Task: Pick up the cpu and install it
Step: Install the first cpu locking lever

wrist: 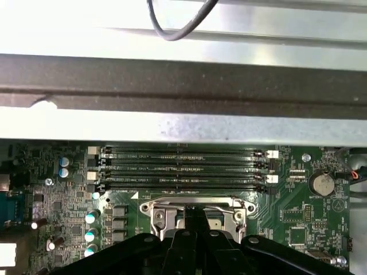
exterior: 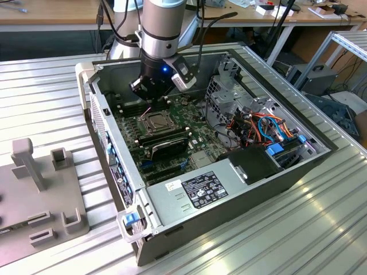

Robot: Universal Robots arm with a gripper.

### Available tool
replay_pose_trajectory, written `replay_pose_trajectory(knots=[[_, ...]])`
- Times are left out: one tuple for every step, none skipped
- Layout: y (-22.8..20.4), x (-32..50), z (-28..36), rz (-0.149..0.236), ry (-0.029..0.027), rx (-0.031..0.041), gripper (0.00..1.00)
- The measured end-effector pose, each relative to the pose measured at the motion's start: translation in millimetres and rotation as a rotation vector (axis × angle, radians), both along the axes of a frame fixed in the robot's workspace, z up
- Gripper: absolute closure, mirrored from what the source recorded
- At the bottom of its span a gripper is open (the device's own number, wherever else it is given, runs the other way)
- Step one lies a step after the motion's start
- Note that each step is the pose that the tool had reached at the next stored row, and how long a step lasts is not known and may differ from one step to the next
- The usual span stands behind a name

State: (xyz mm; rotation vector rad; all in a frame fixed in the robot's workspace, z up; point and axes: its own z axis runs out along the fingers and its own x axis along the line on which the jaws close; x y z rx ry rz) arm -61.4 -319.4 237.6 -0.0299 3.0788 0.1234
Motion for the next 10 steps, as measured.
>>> replay_pose_trajectory(knots=[[0.0,-0.2,0.0,0.0,-0.0005,0.008,0.89],[0.0,-0.3,0.0,0.0,-0.0009,0.0147,0.89],[0.0,-0.4,0.0,0.0,-0.0011,0.0207,0.89],[0.0,-0.4,0.0,0.0,-0.0012,0.0247,0.89],[0.0,-0.4,0.0,0.0,-0.0012,0.0283,0.89],[0.0,-0.4,0.0,0.0,-0.0013,0.0367,0.89],[0.0,-0.4,0.0,0.0,-0.0018,0.0519,0.89],[0.0,-0.4,-0.1,0.0,-0.002,0.061,0.89],[0.0,-0.4,0.0,0.0,-0.0021,0.0688,0.89],[0.0,-0.4,0.0,0.0,-0.0021,0.0706,0.89]])
